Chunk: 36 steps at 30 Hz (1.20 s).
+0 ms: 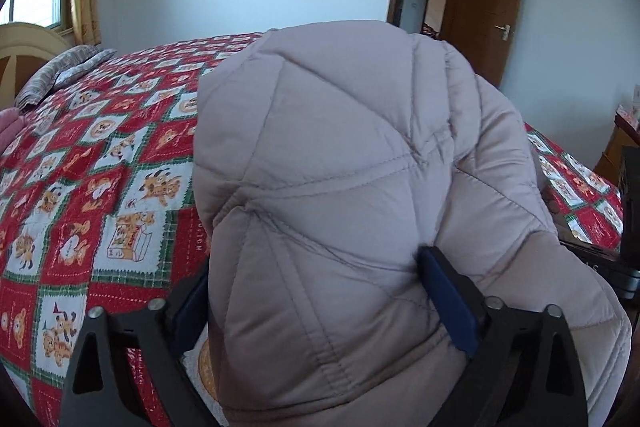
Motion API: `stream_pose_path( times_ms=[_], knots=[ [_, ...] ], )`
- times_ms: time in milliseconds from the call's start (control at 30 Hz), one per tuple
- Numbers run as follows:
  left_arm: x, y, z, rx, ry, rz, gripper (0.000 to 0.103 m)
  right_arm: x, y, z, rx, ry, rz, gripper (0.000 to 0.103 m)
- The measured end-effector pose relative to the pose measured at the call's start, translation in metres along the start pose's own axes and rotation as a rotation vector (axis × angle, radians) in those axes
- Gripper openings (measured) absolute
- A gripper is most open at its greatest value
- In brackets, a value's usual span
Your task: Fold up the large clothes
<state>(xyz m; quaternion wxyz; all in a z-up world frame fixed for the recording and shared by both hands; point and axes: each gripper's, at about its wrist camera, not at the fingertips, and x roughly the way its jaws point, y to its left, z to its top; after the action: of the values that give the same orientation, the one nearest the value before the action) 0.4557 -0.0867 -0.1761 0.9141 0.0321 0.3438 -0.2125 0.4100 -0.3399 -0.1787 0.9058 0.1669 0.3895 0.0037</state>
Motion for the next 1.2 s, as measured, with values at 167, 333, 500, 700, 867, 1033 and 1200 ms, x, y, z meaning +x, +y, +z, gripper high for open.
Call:
stream_pose_path(
  times_ms=[167, 333, 500, 700, 867, 1033, 1200],
  knots=[
    [-0.015, -0.017, -0.002, 0.082, -0.054, 0.02, 0.056, -0.005, 0.002, -0.002, -0.003, -0.028, 0.046, 0.029],
    [-0.037, -0.026, 0.003, 0.138, -0.1, 0.057, 0.039, -0.019, 0.004, -0.006, 0.016, -0.046, 0.074, 0.026],
    [-0.045, -0.031, 0.007, 0.164, -0.108, 0.073, 0.038, -0.02, 0.005, -0.008, 0.009, -0.049, 0.068, 0.026],
    [-0.039, -0.029, 0.001, 0.159, -0.112, 0.087, 0.039, -0.022, 0.005, -0.01, -0.008, -0.054, 0.067, 0.026],
    [-0.055, -0.033, 0.003, 0.151, -0.138, 0.103, 0.034, -0.031, 0.006, -0.012, -0.007, -0.075, 0.087, 0.025],
    [-0.076, -0.032, 0.007, 0.15, -0.161, 0.109, 0.031, -0.043, 0.015, -0.012, -0.011, -0.088, 0.126, 0.024],
    [-0.103, -0.019, 0.007, 0.132, -0.181, 0.14, 0.03, -0.055, 0.039, -0.01, -0.052, -0.097, 0.162, 0.024]
  ],
)
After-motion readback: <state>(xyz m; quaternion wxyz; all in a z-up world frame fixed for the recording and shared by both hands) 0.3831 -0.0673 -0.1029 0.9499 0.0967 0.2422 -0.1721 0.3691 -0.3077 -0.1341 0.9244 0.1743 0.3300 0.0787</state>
